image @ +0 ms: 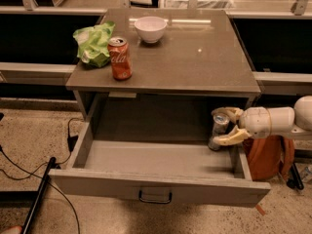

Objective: Place redbull can into top drawer

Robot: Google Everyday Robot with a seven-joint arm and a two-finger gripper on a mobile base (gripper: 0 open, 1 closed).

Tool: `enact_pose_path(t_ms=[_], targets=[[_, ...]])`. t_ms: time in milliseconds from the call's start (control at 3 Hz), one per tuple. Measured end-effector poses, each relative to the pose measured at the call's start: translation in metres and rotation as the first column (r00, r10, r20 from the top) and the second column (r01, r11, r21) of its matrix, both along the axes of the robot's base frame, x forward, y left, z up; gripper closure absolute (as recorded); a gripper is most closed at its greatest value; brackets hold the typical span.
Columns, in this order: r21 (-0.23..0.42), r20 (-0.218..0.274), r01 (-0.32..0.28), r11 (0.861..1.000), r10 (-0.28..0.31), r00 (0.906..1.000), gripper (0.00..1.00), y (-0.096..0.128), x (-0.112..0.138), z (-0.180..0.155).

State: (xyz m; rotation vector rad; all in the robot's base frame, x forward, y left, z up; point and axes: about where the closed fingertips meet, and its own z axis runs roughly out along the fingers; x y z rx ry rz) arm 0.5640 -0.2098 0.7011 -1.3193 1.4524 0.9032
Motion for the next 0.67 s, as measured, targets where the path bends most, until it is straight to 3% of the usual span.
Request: enact_pose_path(t_ms=[667], targets=[[0.000,0.000,0.000,1.000,0.000,1.0000,0.00,0.0000,0.0000,0.0000]])
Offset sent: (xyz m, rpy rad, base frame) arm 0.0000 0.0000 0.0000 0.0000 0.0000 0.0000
